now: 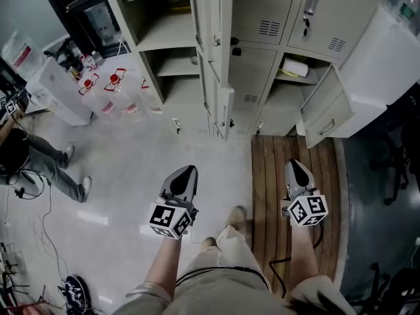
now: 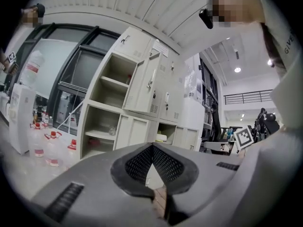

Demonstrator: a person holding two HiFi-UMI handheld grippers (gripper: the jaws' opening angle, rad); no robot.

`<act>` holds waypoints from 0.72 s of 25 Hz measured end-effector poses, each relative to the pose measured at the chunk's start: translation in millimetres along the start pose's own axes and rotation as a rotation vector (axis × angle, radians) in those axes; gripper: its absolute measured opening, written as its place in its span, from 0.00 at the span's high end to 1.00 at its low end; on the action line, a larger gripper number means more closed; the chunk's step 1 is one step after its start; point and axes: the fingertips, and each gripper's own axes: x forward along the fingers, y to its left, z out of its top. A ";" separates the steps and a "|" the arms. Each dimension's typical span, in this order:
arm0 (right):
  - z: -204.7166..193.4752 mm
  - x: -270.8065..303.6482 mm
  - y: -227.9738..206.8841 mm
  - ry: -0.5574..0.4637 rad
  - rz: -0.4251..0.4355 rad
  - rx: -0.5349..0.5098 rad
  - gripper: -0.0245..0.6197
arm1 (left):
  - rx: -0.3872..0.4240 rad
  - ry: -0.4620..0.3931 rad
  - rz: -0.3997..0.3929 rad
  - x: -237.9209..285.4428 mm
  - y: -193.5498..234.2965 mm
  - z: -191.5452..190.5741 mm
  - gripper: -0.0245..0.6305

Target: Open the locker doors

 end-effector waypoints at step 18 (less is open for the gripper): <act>82.3 -64.8 241.9 -0.054 0.317 -0.052 0.96 | 0.065 -0.108 0.053 -148.7 1.2 105.8 0.96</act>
